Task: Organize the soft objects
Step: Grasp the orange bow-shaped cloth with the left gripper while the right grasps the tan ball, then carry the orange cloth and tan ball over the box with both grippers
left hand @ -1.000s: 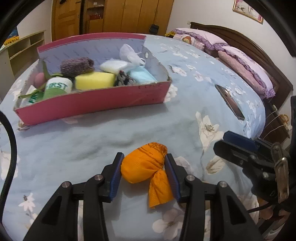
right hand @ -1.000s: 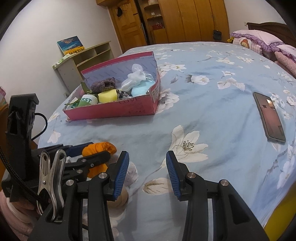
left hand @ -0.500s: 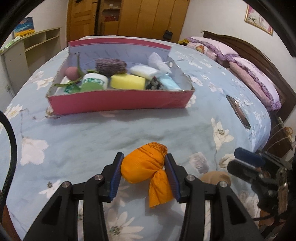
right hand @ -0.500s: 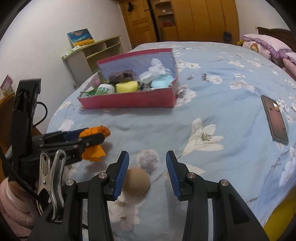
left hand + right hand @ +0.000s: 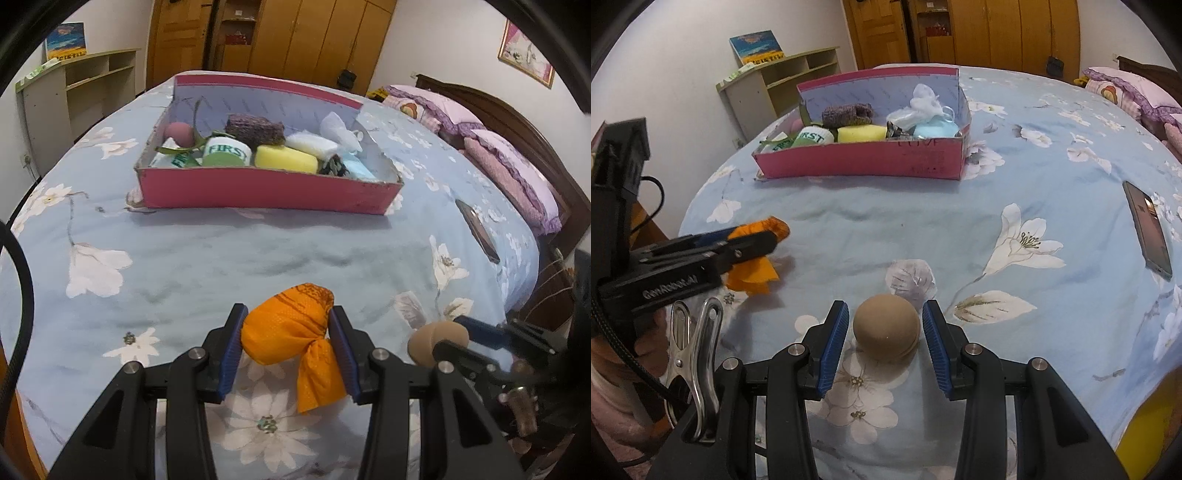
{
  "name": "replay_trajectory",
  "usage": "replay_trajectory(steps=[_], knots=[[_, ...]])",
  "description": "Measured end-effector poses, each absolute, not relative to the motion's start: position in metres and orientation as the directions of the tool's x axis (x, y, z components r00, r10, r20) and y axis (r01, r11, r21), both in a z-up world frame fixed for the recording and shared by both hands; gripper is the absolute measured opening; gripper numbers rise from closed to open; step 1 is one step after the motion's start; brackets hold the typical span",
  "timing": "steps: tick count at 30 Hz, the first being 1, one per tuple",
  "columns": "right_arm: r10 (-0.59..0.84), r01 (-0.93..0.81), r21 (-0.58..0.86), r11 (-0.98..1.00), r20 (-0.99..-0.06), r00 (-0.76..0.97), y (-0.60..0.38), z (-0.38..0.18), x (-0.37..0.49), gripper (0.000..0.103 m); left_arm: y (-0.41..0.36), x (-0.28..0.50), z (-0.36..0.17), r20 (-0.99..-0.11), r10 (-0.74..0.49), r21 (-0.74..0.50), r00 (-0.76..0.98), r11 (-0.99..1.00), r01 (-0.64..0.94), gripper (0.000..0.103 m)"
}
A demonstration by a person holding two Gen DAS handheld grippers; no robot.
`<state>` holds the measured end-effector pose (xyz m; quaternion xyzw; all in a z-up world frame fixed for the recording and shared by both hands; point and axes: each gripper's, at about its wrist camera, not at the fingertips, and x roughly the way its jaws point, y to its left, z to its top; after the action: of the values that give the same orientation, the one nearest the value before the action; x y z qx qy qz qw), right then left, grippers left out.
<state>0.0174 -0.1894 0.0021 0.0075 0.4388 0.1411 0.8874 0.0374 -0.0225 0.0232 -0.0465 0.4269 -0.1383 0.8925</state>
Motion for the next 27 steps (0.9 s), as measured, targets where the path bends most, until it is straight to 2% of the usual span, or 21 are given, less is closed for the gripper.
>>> replay_trajectory(steps=[14, 16, 27], knots=[[0.234, -0.246, 0.113, 0.963, -0.806, 0.544, -0.183, -0.007, 0.02, 0.043, -0.013, 0.038, 0.025, -0.743, -0.286, -0.213, 0.605, 0.958, 0.191, 0.048], [0.239, -0.243, 0.121, 0.963, -0.801, 0.548, -0.184, -0.006, 0.02, 0.037, -0.012, 0.038, 0.026, -0.741, -0.287, -0.214, 0.607, 0.958, 0.191, 0.048], [0.276, -0.269, 0.141, 0.953, -0.77, 0.576, -0.182, 0.008, 0.022, 0.034, -0.007, 0.041, 0.034, -0.728, -0.288, -0.218, 0.623, 0.958, 0.187, 0.048]])
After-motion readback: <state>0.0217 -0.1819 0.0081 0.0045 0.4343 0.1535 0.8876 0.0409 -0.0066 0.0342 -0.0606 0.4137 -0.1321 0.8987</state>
